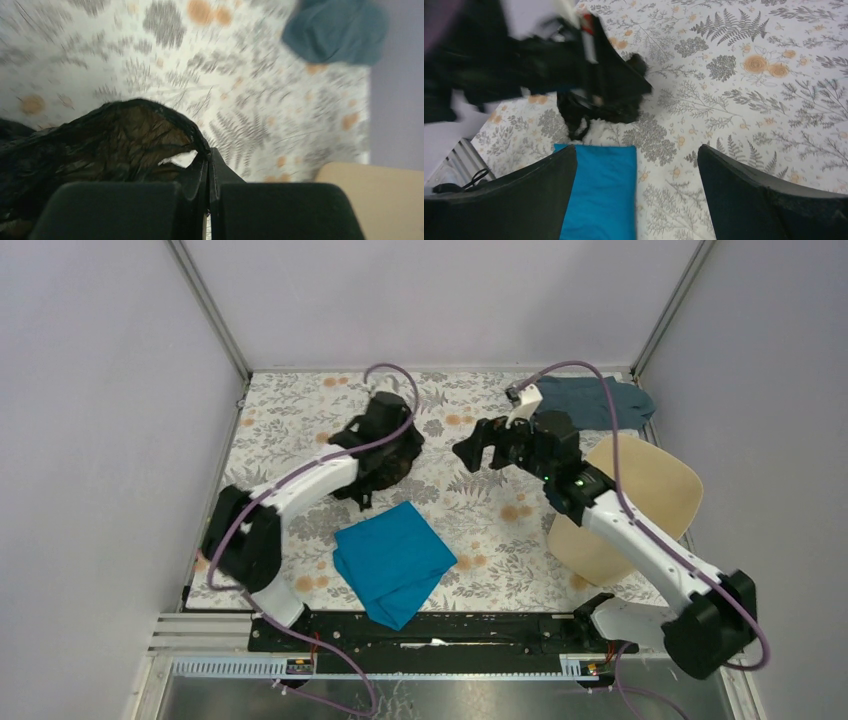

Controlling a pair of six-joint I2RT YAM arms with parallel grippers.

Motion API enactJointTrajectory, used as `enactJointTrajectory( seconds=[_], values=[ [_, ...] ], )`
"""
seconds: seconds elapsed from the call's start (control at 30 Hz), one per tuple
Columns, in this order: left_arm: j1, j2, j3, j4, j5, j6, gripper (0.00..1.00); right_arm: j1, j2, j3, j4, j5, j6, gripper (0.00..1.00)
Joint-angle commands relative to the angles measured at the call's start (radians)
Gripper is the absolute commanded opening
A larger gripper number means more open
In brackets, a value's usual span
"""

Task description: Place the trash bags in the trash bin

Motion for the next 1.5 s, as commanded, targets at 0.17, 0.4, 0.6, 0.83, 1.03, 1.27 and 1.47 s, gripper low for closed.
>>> enactJointTrajectory(
  seconds=[0.17,0.4,0.6,0.83,1.03,1.27,1.47],
  values=[
    [-0.085,0.098,-0.099,0.279,0.187,0.023,0.11,0.003,-0.163,-0.092,-0.215,0.047,0.066,0.93],
    [-0.079,-0.176,-0.236,0.202,0.207,0.15,0.84,0.003,-0.075,-0.089,-0.187,0.021,0.086,0.91],
    [-0.076,-0.457,-0.318,-0.032,0.113,0.214,0.9,0.008,0.088,-0.068,-0.028,-0.011,0.104,0.89],
    [-0.074,-0.642,-0.405,-0.229,-0.039,0.199,0.94,0.034,0.421,0.134,0.079,0.108,0.068,0.87],
    [-0.074,-0.623,-0.409,-0.258,-0.083,0.144,0.94,0.032,0.589,0.218,0.18,0.097,0.007,0.86],
    [-0.074,-0.549,-0.418,-0.207,-0.192,0.11,0.99,0.03,0.653,0.209,0.237,-0.003,-0.105,0.85],
    [-0.072,-0.452,-0.401,-0.182,-0.338,0.107,0.98,0.03,0.739,0.25,0.259,-0.07,-0.103,0.84]
  ],
)
